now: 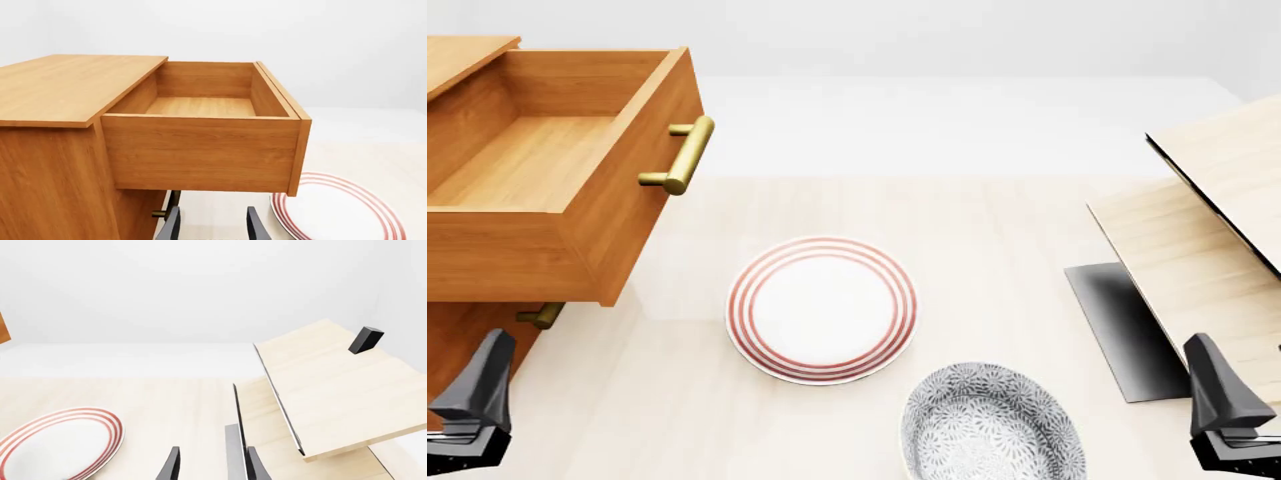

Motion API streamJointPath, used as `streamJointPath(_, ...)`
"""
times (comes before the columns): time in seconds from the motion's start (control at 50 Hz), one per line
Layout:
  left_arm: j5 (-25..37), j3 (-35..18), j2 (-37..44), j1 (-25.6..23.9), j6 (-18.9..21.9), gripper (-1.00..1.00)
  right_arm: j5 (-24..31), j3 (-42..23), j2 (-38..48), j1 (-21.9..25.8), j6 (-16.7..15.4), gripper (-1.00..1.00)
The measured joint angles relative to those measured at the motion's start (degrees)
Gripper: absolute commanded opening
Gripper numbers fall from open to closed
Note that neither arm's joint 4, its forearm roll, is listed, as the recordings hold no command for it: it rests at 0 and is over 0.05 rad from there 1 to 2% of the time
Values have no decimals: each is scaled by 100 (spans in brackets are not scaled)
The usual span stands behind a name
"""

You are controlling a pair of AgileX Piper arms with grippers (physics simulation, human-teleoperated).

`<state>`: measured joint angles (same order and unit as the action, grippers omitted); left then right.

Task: Close the top drawer of the cabinet.

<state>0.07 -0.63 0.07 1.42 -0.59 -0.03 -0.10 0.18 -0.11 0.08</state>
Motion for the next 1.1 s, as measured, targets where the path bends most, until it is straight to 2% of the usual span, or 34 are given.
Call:
streamJointPath(0.32, -90, 45, 137, -124, 256, 100, 1, -8, 20, 5, 23, 100)
streamJointPath(0.52, -47, 47, 53, -131, 596, 100, -21, -10, 47, 6, 29, 100)
streamJointPath(0.8, -121, -67, 9, -412, 1147, 100, -74, -11, 102, 6, 30, 100)
streamJointPath(1.0, 9, -314, 6, -729, 1195, 100, -102, -11, 131, 6, 30, 100)
streamJointPath(1.1, 96, -467, 48, -896, 1038, 100, -106, -10, 133, 6, 30, 100)
